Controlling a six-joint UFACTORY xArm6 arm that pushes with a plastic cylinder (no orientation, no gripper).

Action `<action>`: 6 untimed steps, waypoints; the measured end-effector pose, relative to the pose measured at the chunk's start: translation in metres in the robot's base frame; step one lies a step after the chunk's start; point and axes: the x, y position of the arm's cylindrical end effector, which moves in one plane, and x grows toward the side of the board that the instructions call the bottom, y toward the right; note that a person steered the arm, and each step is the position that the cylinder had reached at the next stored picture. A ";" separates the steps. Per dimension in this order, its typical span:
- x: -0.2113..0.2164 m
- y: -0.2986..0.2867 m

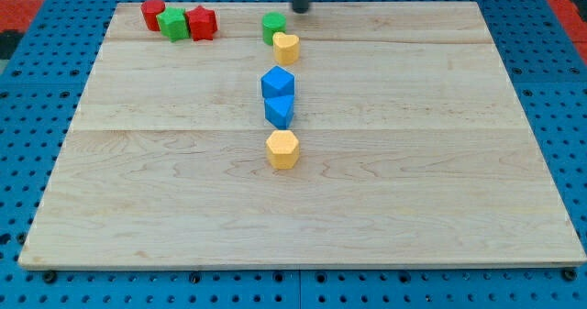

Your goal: Move the green circle to the bottom right of the red star

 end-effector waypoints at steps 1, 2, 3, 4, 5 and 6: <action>0.027 -0.031; 0.037 -0.107; 0.027 -0.151; 0.024 -0.100; 0.018 0.010; 0.039 0.060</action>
